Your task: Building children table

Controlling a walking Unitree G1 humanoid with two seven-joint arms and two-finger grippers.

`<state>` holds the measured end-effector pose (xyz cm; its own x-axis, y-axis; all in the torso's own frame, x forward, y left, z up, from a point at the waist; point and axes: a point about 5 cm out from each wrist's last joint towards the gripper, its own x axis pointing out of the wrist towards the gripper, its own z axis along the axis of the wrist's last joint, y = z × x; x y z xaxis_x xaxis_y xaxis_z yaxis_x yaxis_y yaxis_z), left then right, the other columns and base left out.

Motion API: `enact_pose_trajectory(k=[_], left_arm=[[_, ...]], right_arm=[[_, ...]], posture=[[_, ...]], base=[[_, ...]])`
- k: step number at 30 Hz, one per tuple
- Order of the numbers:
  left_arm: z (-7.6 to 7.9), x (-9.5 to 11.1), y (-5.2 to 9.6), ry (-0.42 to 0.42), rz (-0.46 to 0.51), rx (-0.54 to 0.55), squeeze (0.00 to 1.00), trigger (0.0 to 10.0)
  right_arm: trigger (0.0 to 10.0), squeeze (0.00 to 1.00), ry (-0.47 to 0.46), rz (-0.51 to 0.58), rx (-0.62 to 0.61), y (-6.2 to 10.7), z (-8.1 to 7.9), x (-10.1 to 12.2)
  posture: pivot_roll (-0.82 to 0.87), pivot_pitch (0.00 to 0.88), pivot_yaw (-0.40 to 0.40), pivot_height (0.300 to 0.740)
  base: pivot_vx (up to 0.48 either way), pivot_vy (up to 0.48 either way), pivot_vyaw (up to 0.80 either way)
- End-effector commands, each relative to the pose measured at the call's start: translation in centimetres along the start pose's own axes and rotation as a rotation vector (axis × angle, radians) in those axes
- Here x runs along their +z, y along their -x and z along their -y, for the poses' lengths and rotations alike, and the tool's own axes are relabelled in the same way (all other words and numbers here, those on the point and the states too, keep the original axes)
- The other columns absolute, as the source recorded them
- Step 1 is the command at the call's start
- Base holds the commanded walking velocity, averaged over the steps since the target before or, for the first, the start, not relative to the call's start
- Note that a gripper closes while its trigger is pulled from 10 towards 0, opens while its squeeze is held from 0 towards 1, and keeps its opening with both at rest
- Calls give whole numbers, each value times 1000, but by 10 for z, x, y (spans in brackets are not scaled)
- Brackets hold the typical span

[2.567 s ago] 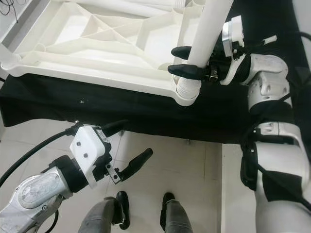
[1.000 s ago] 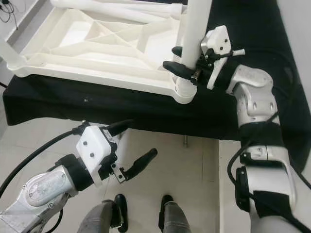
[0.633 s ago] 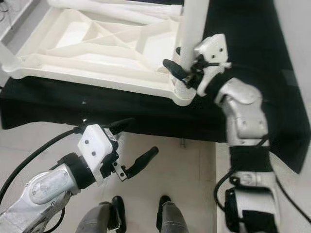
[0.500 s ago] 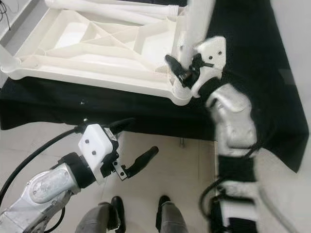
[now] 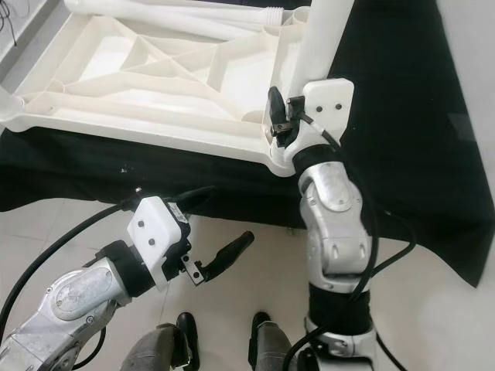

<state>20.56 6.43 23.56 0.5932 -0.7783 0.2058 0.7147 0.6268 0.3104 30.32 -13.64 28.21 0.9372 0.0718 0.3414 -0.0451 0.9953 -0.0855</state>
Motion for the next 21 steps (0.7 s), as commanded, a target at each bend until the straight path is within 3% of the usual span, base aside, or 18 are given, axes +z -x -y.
enact_pose_trajectory(k=[1, 6, 12, 18, 19, 20, 21], left_arm=[[3, -2, 1, 4, -6, -12, 0, 10000], [2, -3, 0, 1, -4, -13, 0, 10000], [-2, -2, -1, -13, 2, 3, 0, 10000], [-41, 11, 0, -42, 53, 136, 0, 10000], [-41, 11, 0, -42, 53, 136, 0, 10000], [-50, 14, 1, -69, 60, 152, 0, 10000], [-50, 14, 1, -69, 60, 152, 0, 10000]], right_arm=[[10000, 0, 23, -237, -14, 9, -5, -42], [10000, 0, 20, -252, -39, 10, -20, -39], [10000, 0, -5, -243, -53, 6, -22, -37], [10000, 0, -25, -211, -75, 1, -17, -32], [10000, 0, -25, -211, -75, 1, -17, -32], [10000, 757, -41, -200, -75, 0, -16, -31], [10000, 757, -41, -200, -75, 0, -16, -31]], posture=[[66, 337, 24, 740], [65, 332, 23, 740], [69, 322, 21, 740], [78, 302, 25, 740], [78, 302, 25, 740], [80, 297, 26, 740], [80, 297, 26, 740]], base=[[0, 0, 0], [0, 0, 0], [0, 0, 0], [0, 0, 0], [0, 0, 0], [0, 0, 0], [0, 0, 0]])
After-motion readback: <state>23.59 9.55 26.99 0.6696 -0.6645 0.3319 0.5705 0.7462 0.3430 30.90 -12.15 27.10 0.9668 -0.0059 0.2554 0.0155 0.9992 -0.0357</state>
